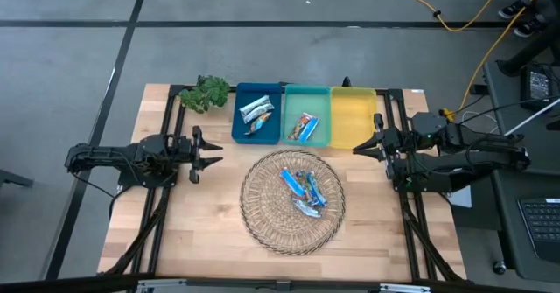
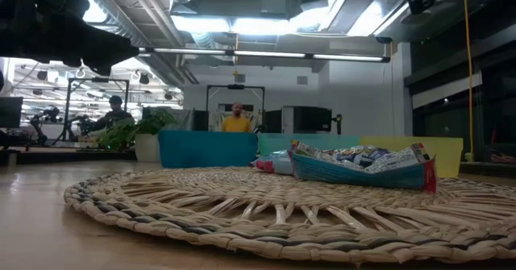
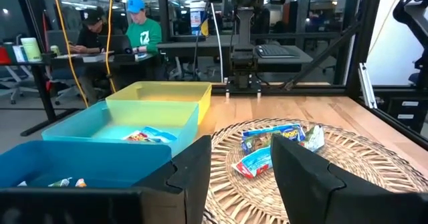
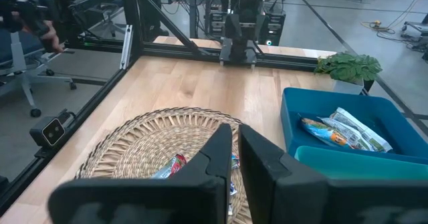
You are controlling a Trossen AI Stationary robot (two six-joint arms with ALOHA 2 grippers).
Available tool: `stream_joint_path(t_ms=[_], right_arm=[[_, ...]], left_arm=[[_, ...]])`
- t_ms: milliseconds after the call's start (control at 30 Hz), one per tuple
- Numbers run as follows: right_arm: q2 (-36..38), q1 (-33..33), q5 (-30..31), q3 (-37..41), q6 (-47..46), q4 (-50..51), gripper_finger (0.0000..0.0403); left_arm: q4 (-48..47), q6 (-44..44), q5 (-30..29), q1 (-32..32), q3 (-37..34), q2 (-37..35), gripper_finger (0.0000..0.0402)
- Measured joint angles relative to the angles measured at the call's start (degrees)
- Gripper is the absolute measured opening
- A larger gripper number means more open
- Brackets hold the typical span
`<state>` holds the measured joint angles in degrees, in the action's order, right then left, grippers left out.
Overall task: Pick and place Granola Bars by type
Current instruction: Put the blue granola bar into the yellow bin
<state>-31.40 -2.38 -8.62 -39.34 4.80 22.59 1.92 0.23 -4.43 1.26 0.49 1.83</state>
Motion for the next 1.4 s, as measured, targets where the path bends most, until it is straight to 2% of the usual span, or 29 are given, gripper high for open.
stream_joint_path(t_ms=[300,433,600,667,733,1400], right_arm=[[0.0,0.0,0.0,0.0,0.0,0.0,0.0032],[0.0,0.0,0.0,0.0,0.0,0.0,0.0032],[0.0,0.0,0.0,0.0,0.0,0.0,0.0032],[0.0,0.0,0.0,0.0,0.0,0.0,0.0032],[0.0,0.0,0.0,0.0,0.0,0.0,0.0032],[0.0,0.0,0.0,0.0,0.0,0.0,0.0032]], left_arm=[[0.0,-0.3,-0.3,0.0,0.0,0.0,0.0152],[-0.2,-0.3,-1.9,0.0,0.0,0.0,0.0139],[-0.4,-2.3,-0.9,0.0,0.0,0.0,0.0074],[-0.6,0.0,0.3,0.0,0.0,0.0,0.0033],[-0.8,1.9,1.0,0.0,0.0,0.1,0.0010],[-0.9,0.5,2.1,0.0,0.0,0.7,0.0001]])
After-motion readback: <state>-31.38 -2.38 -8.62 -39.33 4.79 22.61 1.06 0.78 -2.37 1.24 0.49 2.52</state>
